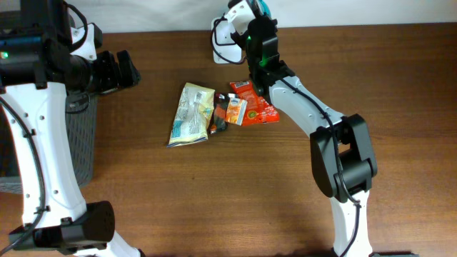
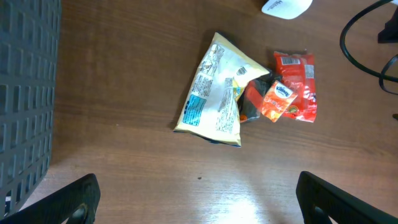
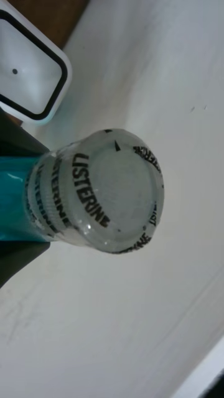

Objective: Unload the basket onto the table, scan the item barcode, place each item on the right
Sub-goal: 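Raise the mouthwash to the white scanner with the right gripper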

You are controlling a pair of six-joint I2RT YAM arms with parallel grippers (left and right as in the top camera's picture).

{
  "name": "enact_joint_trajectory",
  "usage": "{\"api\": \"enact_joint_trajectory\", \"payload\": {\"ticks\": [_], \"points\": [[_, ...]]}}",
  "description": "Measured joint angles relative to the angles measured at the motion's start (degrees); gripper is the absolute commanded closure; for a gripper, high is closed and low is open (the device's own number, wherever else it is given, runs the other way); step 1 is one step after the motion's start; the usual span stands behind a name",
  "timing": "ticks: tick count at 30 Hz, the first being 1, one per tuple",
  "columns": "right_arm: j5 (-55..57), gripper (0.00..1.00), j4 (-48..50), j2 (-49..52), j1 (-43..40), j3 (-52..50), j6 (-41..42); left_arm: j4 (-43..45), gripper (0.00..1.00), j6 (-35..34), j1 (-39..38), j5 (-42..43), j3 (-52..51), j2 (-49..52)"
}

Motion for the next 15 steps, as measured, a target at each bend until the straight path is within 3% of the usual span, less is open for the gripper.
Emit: {"api": "enact_joint_trajectory", "payload": {"ticks": [8,15], "points": [[1.0,0.83,7.3,9.9,5.0,0.1,-16.3,0.0,0.01,0.0,0.0,0.0,0.0,0.0],[1.6,0.85,8.3,10.5,5.9,0.1,-20.1,0.0,0.01,0.0,0.0,0.0,0.0,0.0]]}}
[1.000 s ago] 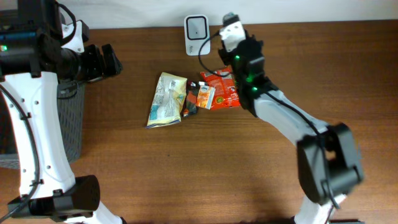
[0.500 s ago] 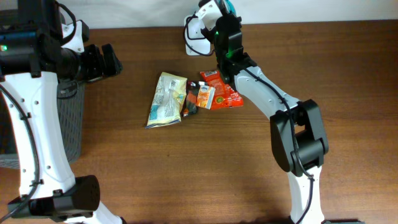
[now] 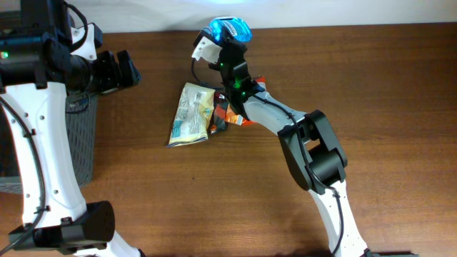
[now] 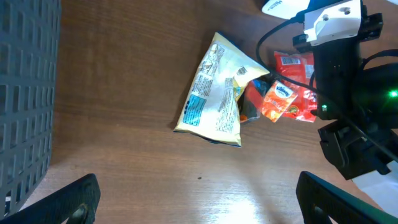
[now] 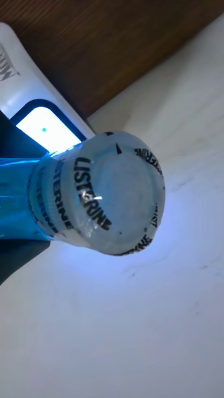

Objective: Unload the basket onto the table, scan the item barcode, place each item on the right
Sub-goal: 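Raise the mouthwash to the white scanner with the right gripper, then carry the mouthwash to the right table edge and release it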

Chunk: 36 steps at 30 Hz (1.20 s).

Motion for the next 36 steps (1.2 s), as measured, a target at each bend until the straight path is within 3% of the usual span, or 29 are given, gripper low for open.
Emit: {"api": "enact_joint_trajectory", "payload": {"ticks": [10,17,21,31,36], "points": [[3.2,0.87,4.6,0.0,0.0,0.0,-0.4,0.0,0.01,0.0,0.0,0.0,0.0,0.0],[3.9,0.87,1.1,0.0,0.3,0.2,-0.3,0.0,0.01,0.0,0.0,0.0,0.0,0.0],[5.2,0.89,2.8,0.0,1.0,0.2,3.1,0.0,0.01,0.0,0.0,0.0,0.0,0.0],[27.7,0.88,4.5,0.0,-2.0,14.7,9.5,0.0,0.01,0.0,0.0,0.0,0.0,0.0],[38.8,0.88,-9.6,0.0,-9.4,17.3,11.2,0.0,0.01,0.0,0.0,0.0,0.0,0.0]]}}
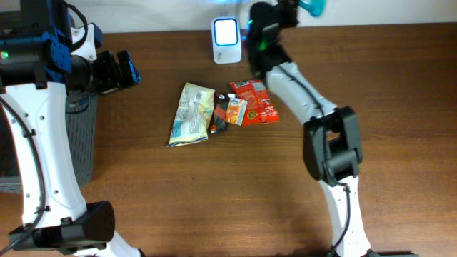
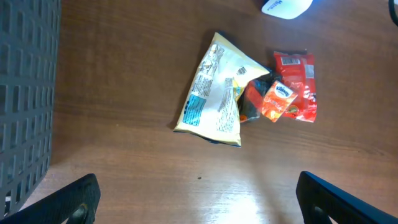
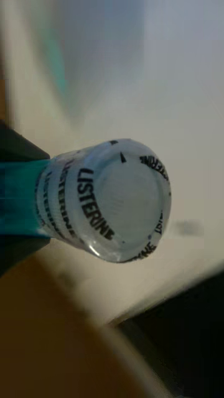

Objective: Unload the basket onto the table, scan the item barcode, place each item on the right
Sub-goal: 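Carry the mouthwash to the right table edge and release it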

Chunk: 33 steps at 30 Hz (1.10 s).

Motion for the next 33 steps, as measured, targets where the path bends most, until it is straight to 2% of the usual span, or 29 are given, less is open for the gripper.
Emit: {"api": "enact_joint_trajectory", "payload": {"ticks": [4,10,13,17,18,19,20,22,26,33], "points": [[4.5,0.89,-15.5,0.0,-7.0,0.1,5.0,0.0,0.01,0.0,0.0,0.0,0.0,0.0],[4.9,0.89,-39.6,0.0,-17.0,0.4,19.2,-0.1,0.01,0.0,0.0,0.0,0.0,0.0],[0.1,0.89,-52.5,0.0,-22.5,0.5,28.2,0.0,0.01,0.0,0.0,0.0,0.0,0.0],[-9.2,0.88,-62.3,0.0,-29.8,0.4,37.2,-0.1,0.01,0.0,0.0,0.0,0.0,0.0],[-10.8,0.84,-63.7,-0.1,-32.2,0.6,39.3,0.0,0.01,0.0,0.0,0.0,0.0,0.0],[-11.8,0.62,-64.3,-0.4,-33.9,0.8,40.2,0.0,0.01,0.0,0.0,0.0,0.0,0.0],[-13.3,0.31,-65.4,-0.8,-36.1,1.1,41.6,0.0,0.01,0.0,0.0,0.0,0.0,0.0],[-16.0,0.01,-67.1,-1.2,-39.1,1.3,43.1,0.0,0.01,0.0,0.0,0.0,0.0,0.0],[-19.0,0.01,-69.5,-1.2,-43.7,1.3,44.6,0.0,0.01,0.0,0.0,0.0,0.0,0.0],[-23.7,0.01,-70.7,-1.5,-44.6,1.3,44.9,0.0,0.01,0.0,0.0,0.0,0.0,0.0]]}}
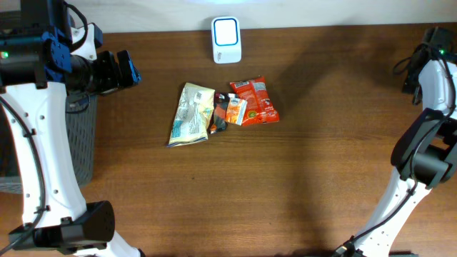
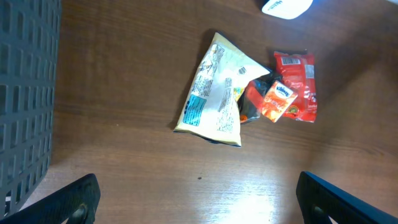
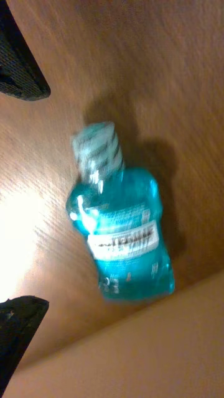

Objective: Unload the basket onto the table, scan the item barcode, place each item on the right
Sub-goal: 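Carry the mouthwash to the right table edge and release it, then reach the right gripper to the orange-white packet and grasp it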

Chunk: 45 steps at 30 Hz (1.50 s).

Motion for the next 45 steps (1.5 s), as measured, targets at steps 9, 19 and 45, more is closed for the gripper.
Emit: {"api": "enact_joint_trajectory", "payload": {"ticks": [9,19,45], "points": [[-28.2,0.72,-1.8,-3.1,0.0,-0.3,1.2,0.0,0.01,0.0,0.0,0.0,0.0,0.0],[-27.6,0.9,9.7,0.1,-0.9,-4.9,4.1,0.0,0.01,0.0,0.0,0.0,0.0,0.0],[-44.5,0.05,-8.9,-23.0,15.3,-5.6,5.6,-0.1,0.01,0.0,0.0,0.0,0.0,0.0]]}}
